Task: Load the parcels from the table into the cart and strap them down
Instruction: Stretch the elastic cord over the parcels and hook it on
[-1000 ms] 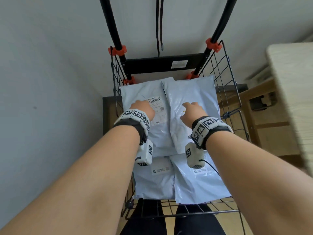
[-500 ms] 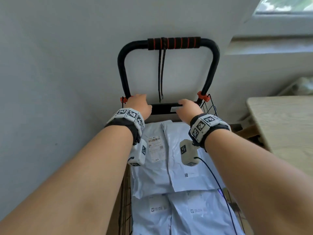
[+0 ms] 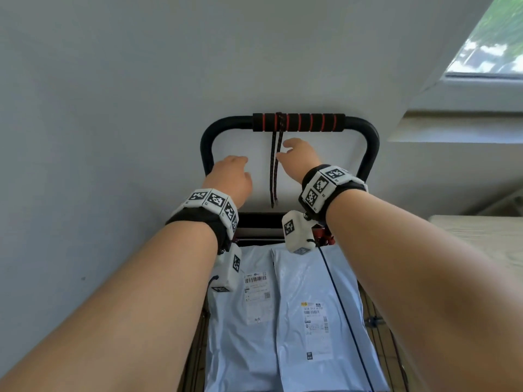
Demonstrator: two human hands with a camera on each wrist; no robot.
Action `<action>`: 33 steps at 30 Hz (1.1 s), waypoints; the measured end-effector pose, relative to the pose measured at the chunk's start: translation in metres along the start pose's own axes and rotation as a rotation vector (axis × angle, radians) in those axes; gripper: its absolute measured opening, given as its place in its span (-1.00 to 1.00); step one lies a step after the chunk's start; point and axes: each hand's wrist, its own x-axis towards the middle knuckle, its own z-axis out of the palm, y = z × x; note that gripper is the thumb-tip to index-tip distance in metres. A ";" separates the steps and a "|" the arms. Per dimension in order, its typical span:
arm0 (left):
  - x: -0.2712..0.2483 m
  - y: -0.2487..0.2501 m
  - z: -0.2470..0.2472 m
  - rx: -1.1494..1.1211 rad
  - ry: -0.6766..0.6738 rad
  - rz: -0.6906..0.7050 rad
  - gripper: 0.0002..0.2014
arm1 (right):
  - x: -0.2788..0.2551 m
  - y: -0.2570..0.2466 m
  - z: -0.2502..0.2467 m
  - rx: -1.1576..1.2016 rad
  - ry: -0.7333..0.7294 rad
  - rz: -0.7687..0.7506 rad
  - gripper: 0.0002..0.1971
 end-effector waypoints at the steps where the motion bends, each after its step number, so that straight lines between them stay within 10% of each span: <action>1: 0.002 -0.003 0.002 0.002 0.013 -0.011 -0.54 | 0.007 -0.002 0.002 0.004 -0.002 0.003 -0.50; 15: 0.000 -0.010 0.000 -0.077 -0.007 -0.096 -0.52 | 0.020 -0.007 -0.006 0.042 0.023 -0.028 -0.77; 22: -0.023 0.007 -0.008 -0.121 -0.026 -0.036 -0.59 | -0.040 0.016 -0.007 0.228 -0.003 -0.004 -0.75; 33: -0.081 0.036 -0.010 -0.231 -0.213 -0.099 -0.56 | -0.165 0.041 0.002 -0.097 -0.209 -0.110 -0.84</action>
